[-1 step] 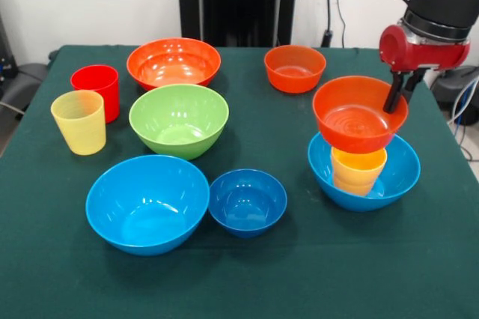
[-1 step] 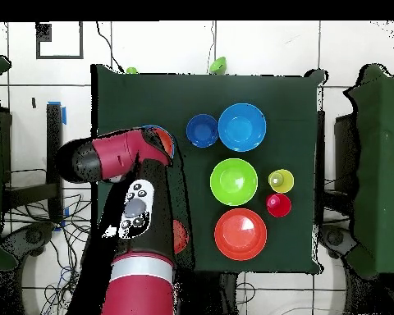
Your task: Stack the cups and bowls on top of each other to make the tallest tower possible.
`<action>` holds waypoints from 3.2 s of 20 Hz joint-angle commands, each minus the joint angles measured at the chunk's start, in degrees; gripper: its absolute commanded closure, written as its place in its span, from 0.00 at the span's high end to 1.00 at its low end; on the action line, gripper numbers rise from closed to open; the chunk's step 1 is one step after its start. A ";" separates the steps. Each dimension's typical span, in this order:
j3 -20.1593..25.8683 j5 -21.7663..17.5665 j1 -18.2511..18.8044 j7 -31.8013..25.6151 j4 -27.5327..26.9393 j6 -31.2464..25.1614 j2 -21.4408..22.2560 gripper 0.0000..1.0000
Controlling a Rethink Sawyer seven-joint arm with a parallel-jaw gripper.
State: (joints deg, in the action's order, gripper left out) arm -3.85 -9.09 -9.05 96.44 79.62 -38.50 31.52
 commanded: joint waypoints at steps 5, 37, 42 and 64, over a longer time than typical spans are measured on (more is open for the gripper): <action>2.88 1.22 -0.91 6.18 -2.79 -5.81 -0.61 0.00; 1.21 1.18 -1.19 5.51 -3.85 -2.37 -2.13 0.00; 1.85 1.76 -0.96 5.47 -4.65 -2.39 -2.38 0.00; 1.62 1.82 -0.52 5.98 -5.51 0.12 -2.90 0.00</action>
State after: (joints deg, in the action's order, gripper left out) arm -7.42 -8.44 -10.02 96.44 75.83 -38.52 29.97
